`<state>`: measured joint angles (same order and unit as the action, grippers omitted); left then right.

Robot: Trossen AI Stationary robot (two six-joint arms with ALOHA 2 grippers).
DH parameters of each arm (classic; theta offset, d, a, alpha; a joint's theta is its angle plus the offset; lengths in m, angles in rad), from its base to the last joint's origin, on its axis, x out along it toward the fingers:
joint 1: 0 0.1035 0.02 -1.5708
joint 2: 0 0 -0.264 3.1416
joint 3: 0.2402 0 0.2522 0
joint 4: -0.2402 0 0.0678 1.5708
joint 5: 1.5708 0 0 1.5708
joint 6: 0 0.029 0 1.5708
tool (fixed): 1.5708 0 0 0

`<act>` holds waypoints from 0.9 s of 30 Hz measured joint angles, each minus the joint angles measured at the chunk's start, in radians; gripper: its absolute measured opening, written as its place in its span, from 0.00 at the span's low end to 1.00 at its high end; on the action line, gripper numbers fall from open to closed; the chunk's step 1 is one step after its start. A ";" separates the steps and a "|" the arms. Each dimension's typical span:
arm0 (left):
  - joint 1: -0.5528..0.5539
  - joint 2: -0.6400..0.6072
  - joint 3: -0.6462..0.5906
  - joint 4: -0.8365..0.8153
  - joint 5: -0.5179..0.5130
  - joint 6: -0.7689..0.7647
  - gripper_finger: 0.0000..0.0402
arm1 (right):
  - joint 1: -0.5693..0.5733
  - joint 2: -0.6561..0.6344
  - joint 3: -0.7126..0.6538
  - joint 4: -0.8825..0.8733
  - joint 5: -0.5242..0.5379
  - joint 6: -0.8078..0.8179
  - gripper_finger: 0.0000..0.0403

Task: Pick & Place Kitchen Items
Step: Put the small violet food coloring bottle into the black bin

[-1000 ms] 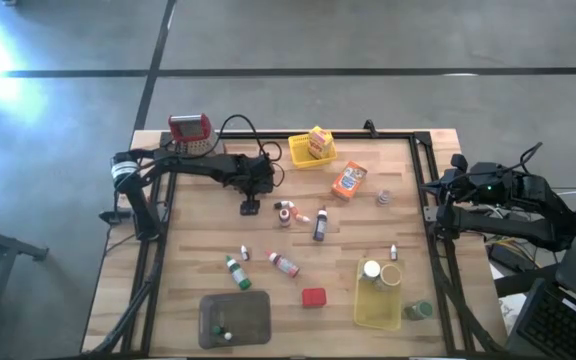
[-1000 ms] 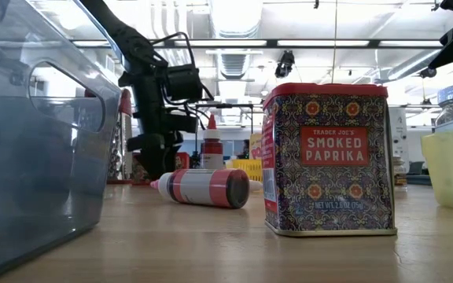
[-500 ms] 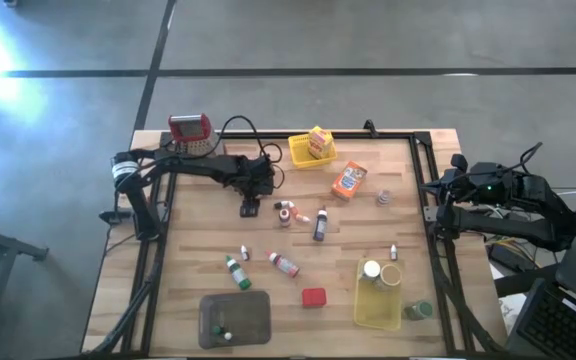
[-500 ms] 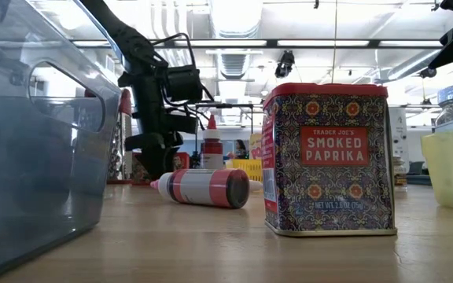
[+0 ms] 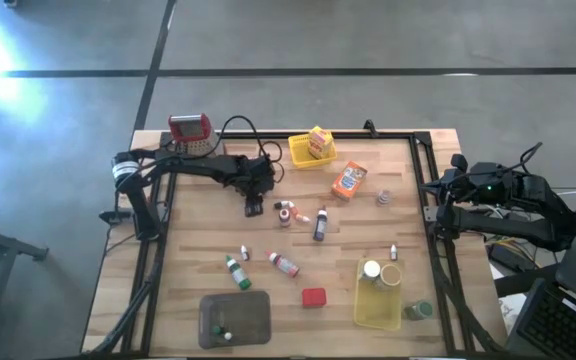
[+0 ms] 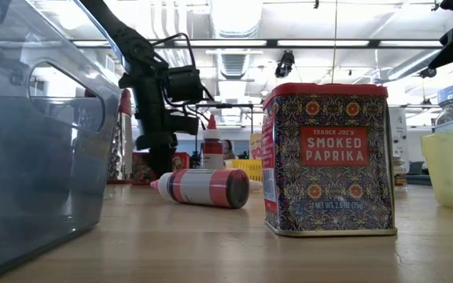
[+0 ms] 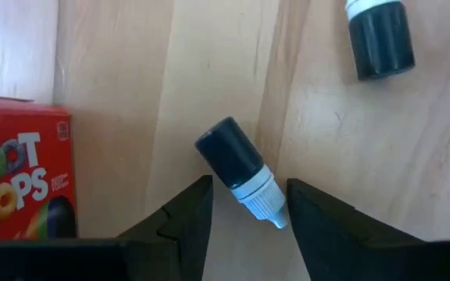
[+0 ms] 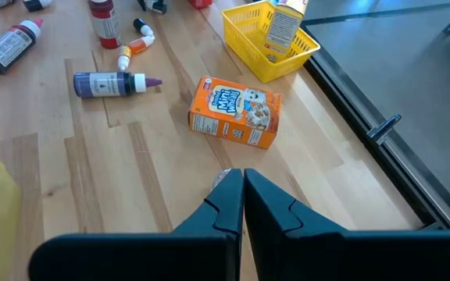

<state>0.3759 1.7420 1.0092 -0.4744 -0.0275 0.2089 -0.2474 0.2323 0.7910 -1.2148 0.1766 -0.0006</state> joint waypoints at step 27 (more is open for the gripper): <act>0.000 0.000 0.000 0.013 0.000 -0.386 0.37 | 0.000 0.000 0.000 0.000 0.000 0.000 0.02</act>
<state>0.3756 1.7420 1.0096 -0.4616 -0.0274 -0.1767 -0.2474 0.2325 0.7910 -1.2148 0.1767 -0.0006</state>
